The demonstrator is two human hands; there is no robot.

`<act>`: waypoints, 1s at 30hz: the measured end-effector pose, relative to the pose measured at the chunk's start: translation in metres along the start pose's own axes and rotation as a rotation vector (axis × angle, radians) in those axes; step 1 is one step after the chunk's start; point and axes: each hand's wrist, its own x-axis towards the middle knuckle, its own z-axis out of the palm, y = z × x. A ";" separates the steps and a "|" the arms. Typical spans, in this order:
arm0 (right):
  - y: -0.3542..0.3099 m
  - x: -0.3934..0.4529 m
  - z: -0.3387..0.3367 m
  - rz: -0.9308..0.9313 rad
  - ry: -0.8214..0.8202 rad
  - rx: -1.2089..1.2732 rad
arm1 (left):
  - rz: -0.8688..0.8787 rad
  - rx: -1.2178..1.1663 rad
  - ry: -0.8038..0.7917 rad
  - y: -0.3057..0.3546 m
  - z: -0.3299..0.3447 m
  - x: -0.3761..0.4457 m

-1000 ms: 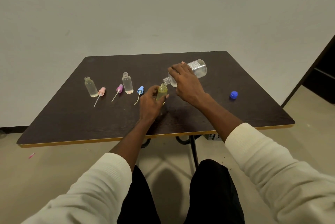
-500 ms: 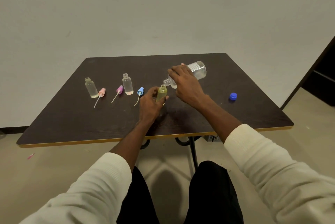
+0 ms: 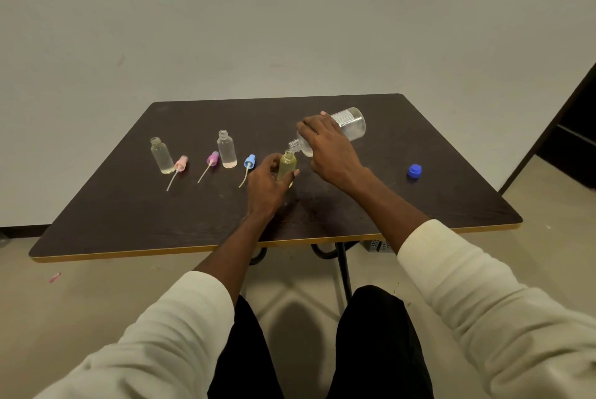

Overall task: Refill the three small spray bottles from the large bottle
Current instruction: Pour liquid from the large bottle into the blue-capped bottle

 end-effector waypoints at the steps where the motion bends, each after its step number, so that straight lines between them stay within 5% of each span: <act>1: 0.000 0.000 0.000 0.000 -0.001 0.000 | 0.001 -0.002 0.001 0.000 0.000 0.000; 30: -0.003 0.000 0.006 0.061 -0.018 0.045 | -0.004 -0.011 0.012 0.005 -0.003 -0.002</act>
